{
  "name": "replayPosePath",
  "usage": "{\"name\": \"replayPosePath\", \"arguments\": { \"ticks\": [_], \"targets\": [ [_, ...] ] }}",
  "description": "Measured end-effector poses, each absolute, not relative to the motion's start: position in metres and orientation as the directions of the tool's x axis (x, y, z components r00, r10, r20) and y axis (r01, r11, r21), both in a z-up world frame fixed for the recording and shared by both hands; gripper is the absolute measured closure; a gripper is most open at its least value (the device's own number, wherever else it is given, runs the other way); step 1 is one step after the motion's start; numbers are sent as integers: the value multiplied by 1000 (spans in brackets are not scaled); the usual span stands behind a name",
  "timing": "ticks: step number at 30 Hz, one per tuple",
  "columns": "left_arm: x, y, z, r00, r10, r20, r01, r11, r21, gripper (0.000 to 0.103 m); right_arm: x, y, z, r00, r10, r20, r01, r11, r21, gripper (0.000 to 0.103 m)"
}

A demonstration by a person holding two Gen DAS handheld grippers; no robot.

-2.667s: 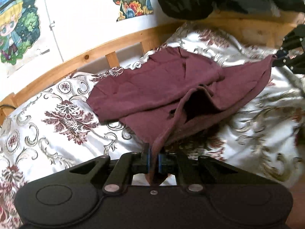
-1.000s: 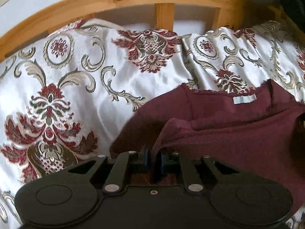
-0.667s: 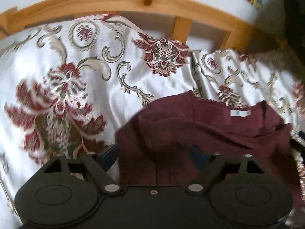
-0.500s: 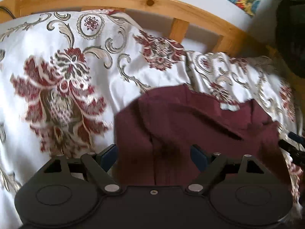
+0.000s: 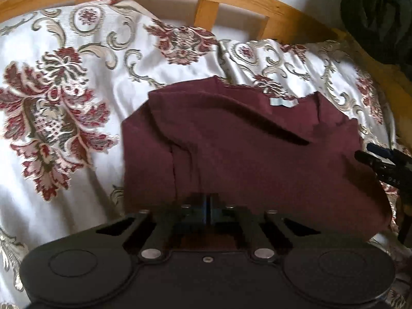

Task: Fold small clothes

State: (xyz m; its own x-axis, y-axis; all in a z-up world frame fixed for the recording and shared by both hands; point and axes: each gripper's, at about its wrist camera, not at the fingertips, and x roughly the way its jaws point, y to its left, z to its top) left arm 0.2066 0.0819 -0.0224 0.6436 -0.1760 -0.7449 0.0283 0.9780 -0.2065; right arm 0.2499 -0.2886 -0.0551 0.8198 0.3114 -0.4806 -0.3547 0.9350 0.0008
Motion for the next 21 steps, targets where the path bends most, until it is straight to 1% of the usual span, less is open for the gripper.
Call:
{"name": "replayPosePath", "arguments": {
  "ticks": [2, 4, 6, 8, 10, 11, 13, 14, 15, 17, 19, 20, 21],
  "targets": [
    [200, 83, -22, 661, -152, -735, -3, 979, -205, 103, 252, -290, -58, 811, 308, -497, -346, 938, 18, 35],
    [192, 88, -19, 682, -138, -718, -44, 972, -229, 103, 254, -291, -60, 807, 306, -505, -336, 941, 33, 35],
    [182, 96, -18, 706, -138, -695, -90, 956, -281, 103, 255, -293, -60, 807, 304, -506, -329, 943, 41, 42],
    [174, 103, -20, 718, -129, -684, -128, 941, -313, 103, 256, -293, -61, 804, 297, -514, -324, 945, 40, 46],
    [167, 107, -23, 724, -103, -682, -161, 936, -312, 103, 258, -292, -64, 796, 296, -529, -322, 946, 45, 56],
    [165, 109, -25, 716, -68, -695, -194, 937, -291, 103, 260, -292, -65, 789, 298, -538, -322, 945, 51, 65],
    [162, 120, -31, 703, -64, -709, -239, 917, -320, 103, 260, -292, -67, 782, 303, -545, -322, 945, 62, 74],
    [159, 126, -32, 703, -67, -709, -263, 901, -345, 103, 260, -292, -67, 783, 302, -544, -322, 945, 61, 80],
    [157, 129, -32, 708, -73, -702, -268, 892, -364, 103, 260, -291, -66, 787, 297, -541, -319, 946, 55, 86],
    [151, 132, -28, 734, -96, -673, -249, 883, -398, 103, 258, -291, -64, 802, 281, -527, -305, 951, 42, 92],
    [149, 129, -25, 749, -129, -650, -210, 884, -418, 103, 257, -292, -62, 812, 270, -518, -290, 956, 44, 94],
    [148, 127, -25, 751, -147, -644, -189, 886, -423, 96, 257, -293, -61, 816, 265, -514, -282, 958, 46, 95],
    [149, 123, -25, 749, -161, -643, -171, 891, -421, 93, 257, -294, -61, 820, 259, -510, -274, 960, 47, 95]
  ]
}}
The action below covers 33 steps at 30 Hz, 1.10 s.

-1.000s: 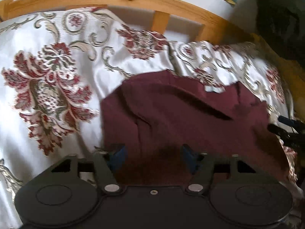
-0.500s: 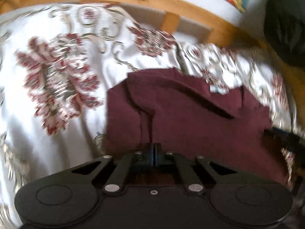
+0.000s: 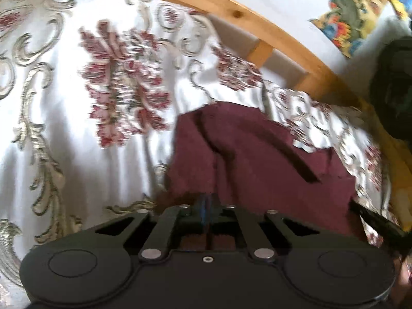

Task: Fold small clothes

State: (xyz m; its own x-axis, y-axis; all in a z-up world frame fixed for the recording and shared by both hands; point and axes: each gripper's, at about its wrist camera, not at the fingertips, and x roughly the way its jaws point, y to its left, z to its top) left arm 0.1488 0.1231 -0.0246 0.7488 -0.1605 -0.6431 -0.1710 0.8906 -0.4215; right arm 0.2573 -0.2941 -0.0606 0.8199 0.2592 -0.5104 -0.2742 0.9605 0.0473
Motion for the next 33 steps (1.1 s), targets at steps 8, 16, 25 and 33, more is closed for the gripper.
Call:
{"name": "replayPosePath", "arguments": {
  "ticks": [8, 16, 25, 33],
  "targets": [
    [160, 101, -37, 699, -226, -679, -77, 920, -385, 76, 258, -300, -61, 816, 248, -522, -232, 968, 98, 96],
    [154, 94, -34, 715, -111, -690, -112, 956, -270, 99, 260, -305, -65, 807, 265, -528, -227, 964, 137, 96],
    [133, 101, -44, 727, -70, -683, -215, 921, -324, 99, 261, -303, -67, 799, 262, -542, -226, 965, 133, 94],
    [144, 85, -16, 785, -80, -614, -120, 953, -278, 72, 257, -298, -64, 819, 234, -524, -227, 971, 78, 49]
  ]
}}
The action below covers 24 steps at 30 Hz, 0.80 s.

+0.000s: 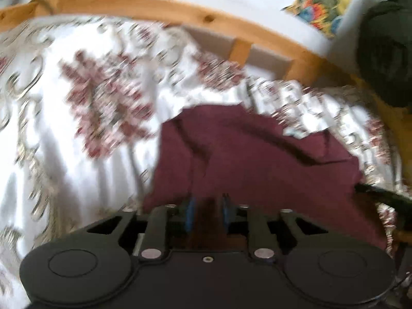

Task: Fold small clothes

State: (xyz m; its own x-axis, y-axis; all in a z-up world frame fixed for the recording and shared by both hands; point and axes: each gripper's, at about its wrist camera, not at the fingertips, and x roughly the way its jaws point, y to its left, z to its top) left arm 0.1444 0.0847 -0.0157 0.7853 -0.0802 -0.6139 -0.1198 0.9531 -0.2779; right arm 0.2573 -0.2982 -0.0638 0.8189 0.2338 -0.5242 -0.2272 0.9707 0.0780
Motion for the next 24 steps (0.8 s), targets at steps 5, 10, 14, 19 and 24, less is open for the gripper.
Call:
{"name": "replayPosePath", "arguments": {
  "ticks": [5, 10, 14, 19, 24],
  "targets": [
    [187, 66, -8, 779, -166, -605, -3, 963, -268, 61, 252, -289, -63, 833, 240, -499, -262, 965, 26, 27],
    [247, 52, -28, 704, -194, -683, 30, 969, -244, 57, 247, -284, -63, 842, 248, -478, -289, 957, -12, 12],
    [278, 65, -36, 716, -131, -685, -87, 958, -274, 57, 248, -287, -66, 848, 234, -475, -274, 961, -16, 0],
    [296, 90, -35, 736, -73, -674, -222, 914, -341, 57, 260, -294, -75, 827, 197, -526, -220, 975, 19, 0],
    [280, 83, -26, 744, -60, -666, -206, 927, -314, 31, 262, -299, -75, 824, 205, -528, -215, 976, 43, 0]
  ]
}}
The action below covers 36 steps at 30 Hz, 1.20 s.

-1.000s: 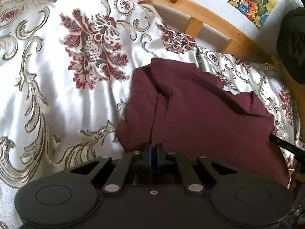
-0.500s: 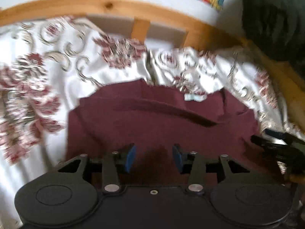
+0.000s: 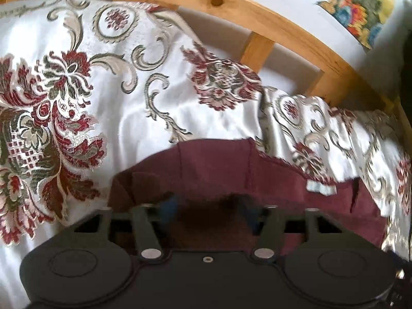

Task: Fold small clothes

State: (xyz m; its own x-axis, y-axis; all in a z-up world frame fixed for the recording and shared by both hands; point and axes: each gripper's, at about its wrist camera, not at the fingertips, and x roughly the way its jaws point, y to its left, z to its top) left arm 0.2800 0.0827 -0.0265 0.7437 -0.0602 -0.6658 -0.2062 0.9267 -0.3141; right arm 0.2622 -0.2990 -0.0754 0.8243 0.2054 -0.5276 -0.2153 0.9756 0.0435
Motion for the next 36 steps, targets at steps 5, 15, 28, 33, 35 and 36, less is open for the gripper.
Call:
{"name": "replayPosePath", "arguments": {
  "ticks": [5, 15, 28, 33, 35, 36],
  "targets": [
    [250, 63, -17, 771, -76, -633, -155, 941, -301, 8, 262, -297, -75, 828, 180, -531, -205, 979, 11, 0],
    [153, 64, -18, 798, 30, -601, -212, 949, -234, 1, 254, -292, -71, 840, 145, -523, -188, 982, -28, 0],
    [106, 73, -61, 703, 40, -710, -336, 898, -283, 1, 201, -246, -57, 889, 127, -440, -249, 940, -233, 0],
    [103, 71, -60, 698, 38, -715, -324, 907, -268, 1, 177, -227, -54, 872, 199, -448, -324, 920, -222, 0],
    [102, 73, -61, 699, 37, -714, -332, 901, -278, 1, 169, -216, -55, 861, 232, -452, -358, 908, -216, 0],
    [102, 72, -61, 699, 38, -714, -334, 900, -279, 1, 166, -212, -56, 856, 246, -454, -372, 904, -211, 0]
  ]
}}
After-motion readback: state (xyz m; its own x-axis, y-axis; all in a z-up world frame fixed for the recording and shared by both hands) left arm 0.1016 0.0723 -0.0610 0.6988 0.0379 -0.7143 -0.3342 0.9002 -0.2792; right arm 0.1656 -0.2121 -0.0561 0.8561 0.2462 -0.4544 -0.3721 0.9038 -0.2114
